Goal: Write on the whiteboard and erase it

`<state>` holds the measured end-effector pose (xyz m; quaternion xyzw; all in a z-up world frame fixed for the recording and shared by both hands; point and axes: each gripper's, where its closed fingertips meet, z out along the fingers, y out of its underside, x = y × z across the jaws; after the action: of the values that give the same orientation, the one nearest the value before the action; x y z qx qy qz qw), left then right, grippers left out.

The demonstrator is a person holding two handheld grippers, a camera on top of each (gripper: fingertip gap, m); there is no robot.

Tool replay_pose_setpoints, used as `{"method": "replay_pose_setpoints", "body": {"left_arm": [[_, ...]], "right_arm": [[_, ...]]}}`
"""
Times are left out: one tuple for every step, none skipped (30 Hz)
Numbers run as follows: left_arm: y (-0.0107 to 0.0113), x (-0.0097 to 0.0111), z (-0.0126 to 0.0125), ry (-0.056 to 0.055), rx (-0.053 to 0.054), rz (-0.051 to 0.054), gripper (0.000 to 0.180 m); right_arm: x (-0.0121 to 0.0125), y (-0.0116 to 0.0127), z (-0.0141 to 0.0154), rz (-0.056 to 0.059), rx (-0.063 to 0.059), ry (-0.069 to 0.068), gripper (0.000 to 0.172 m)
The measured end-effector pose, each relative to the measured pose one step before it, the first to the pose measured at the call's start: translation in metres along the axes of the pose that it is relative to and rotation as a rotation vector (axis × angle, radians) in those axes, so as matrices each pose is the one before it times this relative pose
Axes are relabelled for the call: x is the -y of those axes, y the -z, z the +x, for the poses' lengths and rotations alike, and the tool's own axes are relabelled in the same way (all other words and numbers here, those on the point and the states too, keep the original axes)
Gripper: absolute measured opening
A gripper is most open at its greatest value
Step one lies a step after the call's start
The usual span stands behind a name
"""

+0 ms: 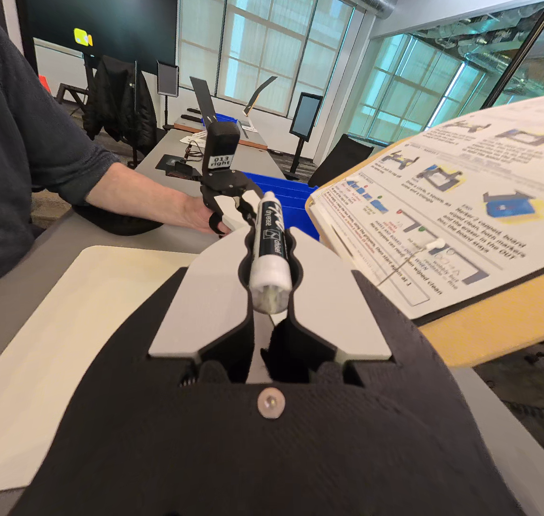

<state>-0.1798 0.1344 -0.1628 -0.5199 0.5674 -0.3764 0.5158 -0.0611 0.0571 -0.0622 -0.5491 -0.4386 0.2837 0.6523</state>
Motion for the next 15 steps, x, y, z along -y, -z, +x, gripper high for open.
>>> {"method": "replay_pose_setpoints", "body": {"left_arm": [[0.00041,0.00044,0.00041,0.0016,-0.0023,0.0009,0.019],[0.00033,-0.00010,0.00069,-0.0058,-0.0011,-0.0029,0.019],[-0.00006,-0.00110,0.00122,-0.0081,-0.0053,-0.0071,0.019],[-0.00012,-0.00171,0.00018,-0.0112,0.0009,-0.0090,0.019],[-0.00011,-0.00205,-0.00105,-0.0107,0.0065,-0.0093,0.020],[-0.00035,-0.00176,-0.00053,-0.0014,-0.0001,-0.0069,0.019],[-0.00023,-0.00109,-0.00021,0.0035,-0.0031,0.0001,0.019],[-0.00010,-0.00103,-0.00042,0.0020,-0.0005,0.0032,0.019],[-0.00093,-0.00195,-0.00036,0.0051,-0.0025,-0.0011,0.019],[-0.00155,-0.00233,0.00029,0.0097,-0.0082,-0.0032,0.019],[-0.00171,-0.00238,0.00067,0.0085,-0.0077,-0.0015,0.019],[-0.00175,-0.00225,0.00083,0.0029,-0.0051,-0.0004,0.019],[-0.00196,-0.00220,0.00133,-0.0009,-0.0070,-0.0050,0.019],[-0.00180,-0.00164,0.00119,-0.0012,-0.0065,-0.0062,0.019],[-0.00103,-0.00002,0.00063,0.0013,-0.0033,0.0020,0.019]], "right_arm": [[0.00427,-0.00147,0.00147,-0.0052,0.0017,0.0119,0.021],[0.00414,-0.00159,0.00133,-0.0022,0.0084,0.0065,0.021],[0.00427,-0.00146,0.00171,0.0020,0.0061,0.0074,0.021],[0.00420,-0.00105,0.00145,0.0064,0.0040,0.0097,0.021],[0.00344,-0.00043,0.00165,0.0103,-0.0024,0.0092,0.020],[0.00250,0.00022,0.00204,0.0179,-0.0111,0.0049,0.021],[0.00191,0.00061,0.00013,0.0304,-0.0032,-0.0029,0.021],[-0.00221,-0.00010,-0.00151,0.0161,0.0116,-0.0176,0.020],[-0.00733,-0.00021,0.00010,-0.0139,-0.0005,-0.0083,0.020],[-0.00730,0.00033,0.00080,-0.0144,-0.0062,-0.0025,0.021],[-0.00435,0.00059,0.00036,0.0030,0.0059,-0.0197,0.021],[-0.00220,0.00051,0.00058,0.0079,0.0086,-0.0191,0.021],[-0.00145,0.00071,0.00154,0.0002,-0.0015,-0.0030,0.021],[-0.00053,0.00079,0.00125,-0.0012,-0.0024,0.0016,0.021],[0.00001,0.00080,0.00028,0.0022,0.0011,-0.0013,0.020]]}}
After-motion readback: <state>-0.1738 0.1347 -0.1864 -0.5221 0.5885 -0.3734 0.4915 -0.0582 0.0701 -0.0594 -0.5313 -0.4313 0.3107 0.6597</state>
